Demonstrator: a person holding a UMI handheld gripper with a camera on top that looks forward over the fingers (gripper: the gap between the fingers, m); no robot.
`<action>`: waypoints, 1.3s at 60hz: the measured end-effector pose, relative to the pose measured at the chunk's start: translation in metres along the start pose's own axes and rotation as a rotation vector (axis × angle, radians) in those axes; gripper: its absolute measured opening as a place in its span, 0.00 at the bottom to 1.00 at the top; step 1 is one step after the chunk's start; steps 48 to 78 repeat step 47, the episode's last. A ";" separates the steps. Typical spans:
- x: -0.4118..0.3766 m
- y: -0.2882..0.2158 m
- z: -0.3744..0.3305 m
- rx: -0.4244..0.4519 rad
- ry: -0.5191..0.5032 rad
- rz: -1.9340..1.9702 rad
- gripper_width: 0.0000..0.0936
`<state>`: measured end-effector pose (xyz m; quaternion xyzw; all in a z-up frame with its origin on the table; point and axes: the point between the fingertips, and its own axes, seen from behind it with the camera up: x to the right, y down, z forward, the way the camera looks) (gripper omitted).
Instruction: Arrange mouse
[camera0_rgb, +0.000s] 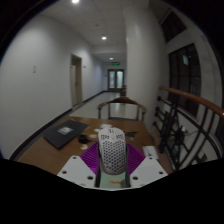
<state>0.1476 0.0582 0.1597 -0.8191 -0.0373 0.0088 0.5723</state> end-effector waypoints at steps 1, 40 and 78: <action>0.015 0.009 -0.005 0.000 0.025 0.001 0.36; 0.083 0.182 -0.045 -0.336 0.037 -0.023 0.90; 0.100 0.175 -0.085 -0.305 0.033 -0.012 0.90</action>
